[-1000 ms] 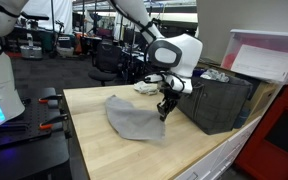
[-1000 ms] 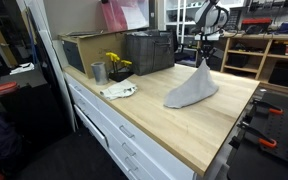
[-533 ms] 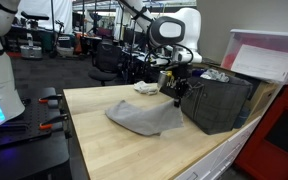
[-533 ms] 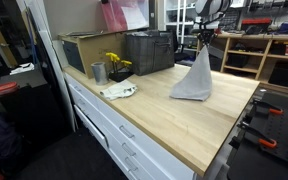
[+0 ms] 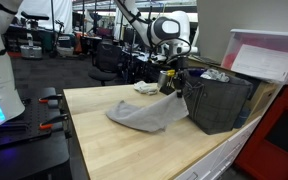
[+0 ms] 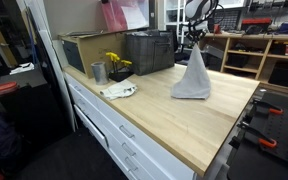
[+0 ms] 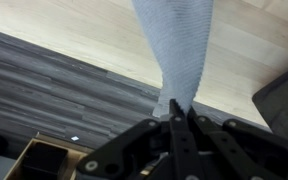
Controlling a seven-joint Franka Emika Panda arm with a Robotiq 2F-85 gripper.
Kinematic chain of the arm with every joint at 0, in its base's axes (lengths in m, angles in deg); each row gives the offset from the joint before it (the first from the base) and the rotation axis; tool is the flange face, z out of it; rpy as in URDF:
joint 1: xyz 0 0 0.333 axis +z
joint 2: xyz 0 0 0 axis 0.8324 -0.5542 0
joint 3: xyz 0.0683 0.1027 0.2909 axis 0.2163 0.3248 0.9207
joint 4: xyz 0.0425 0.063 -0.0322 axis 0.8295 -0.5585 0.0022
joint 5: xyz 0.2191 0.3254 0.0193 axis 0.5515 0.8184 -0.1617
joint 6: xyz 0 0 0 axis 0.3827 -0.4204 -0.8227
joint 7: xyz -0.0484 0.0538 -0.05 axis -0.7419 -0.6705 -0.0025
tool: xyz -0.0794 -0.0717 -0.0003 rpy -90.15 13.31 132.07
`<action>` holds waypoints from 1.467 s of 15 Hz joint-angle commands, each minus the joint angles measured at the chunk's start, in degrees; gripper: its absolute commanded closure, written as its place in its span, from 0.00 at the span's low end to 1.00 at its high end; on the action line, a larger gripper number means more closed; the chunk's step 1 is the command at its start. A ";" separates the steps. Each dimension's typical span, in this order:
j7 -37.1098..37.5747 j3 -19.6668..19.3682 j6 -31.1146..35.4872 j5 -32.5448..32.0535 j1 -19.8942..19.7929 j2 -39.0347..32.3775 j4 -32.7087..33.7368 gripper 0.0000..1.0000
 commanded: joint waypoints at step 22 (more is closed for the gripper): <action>-22.95 14.61 -5.43 27.06 -7.47 5.34 -12.30 0.00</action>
